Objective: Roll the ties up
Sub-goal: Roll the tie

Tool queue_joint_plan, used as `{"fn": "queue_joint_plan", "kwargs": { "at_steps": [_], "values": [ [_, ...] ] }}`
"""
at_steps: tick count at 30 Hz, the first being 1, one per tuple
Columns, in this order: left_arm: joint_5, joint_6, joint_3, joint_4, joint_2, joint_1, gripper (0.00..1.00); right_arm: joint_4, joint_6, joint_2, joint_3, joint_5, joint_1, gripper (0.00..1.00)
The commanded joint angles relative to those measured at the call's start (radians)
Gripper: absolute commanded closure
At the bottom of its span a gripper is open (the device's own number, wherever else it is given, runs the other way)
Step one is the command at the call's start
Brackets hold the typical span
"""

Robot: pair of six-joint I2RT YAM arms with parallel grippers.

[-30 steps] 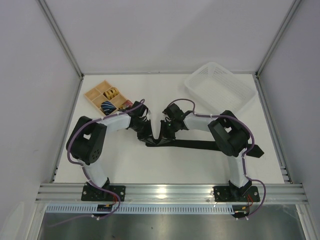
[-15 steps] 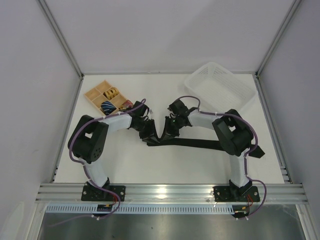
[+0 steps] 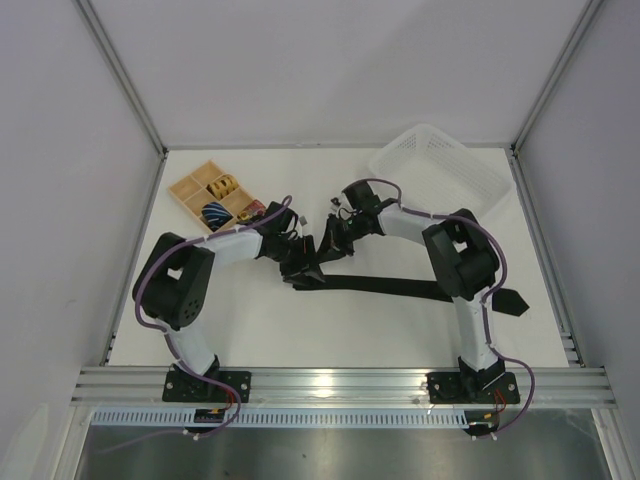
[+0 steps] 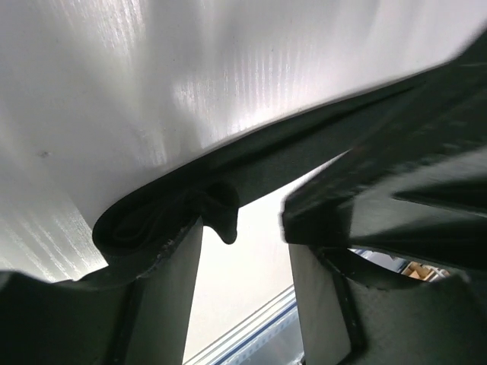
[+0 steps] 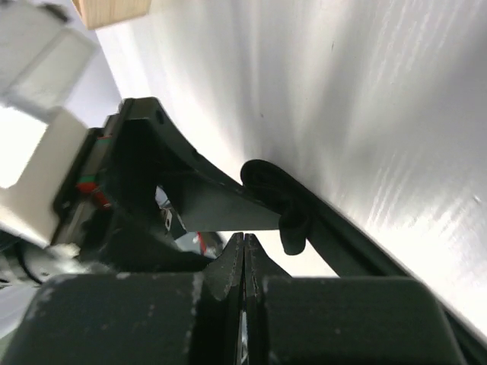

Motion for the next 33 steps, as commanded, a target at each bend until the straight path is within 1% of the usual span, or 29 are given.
{"fn": "queue_joint_plan", "kwargs": {
  "at_steps": [1,4,19,23,33],
  "values": [
    [-0.049,0.014,-0.025,0.025,-0.034,-0.005,0.44,-0.007,-0.009,0.077,0.059,-0.178,0.010,1.00],
    [-0.049,0.016,-0.027,0.030,-0.037,-0.005,0.43,-0.060,-0.047,0.105,0.090,-0.201,0.024,1.00],
    [-0.038,0.013,-0.004,0.033,-0.018,-0.005,0.43,-0.059,-0.078,0.130,0.097,-0.261,0.039,1.00],
    [-0.039,0.013,-0.004,0.033,-0.018,-0.005,0.42,-0.145,-0.145,0.153,0.145,-0.285,0.039,1.00],
    [-0.042,0.014,0.005,0.039,-0.020,-0.005,0.39,-0.223,-0.230,0.202,0.160,-0.321,0.065,1.00]
  ]
}}
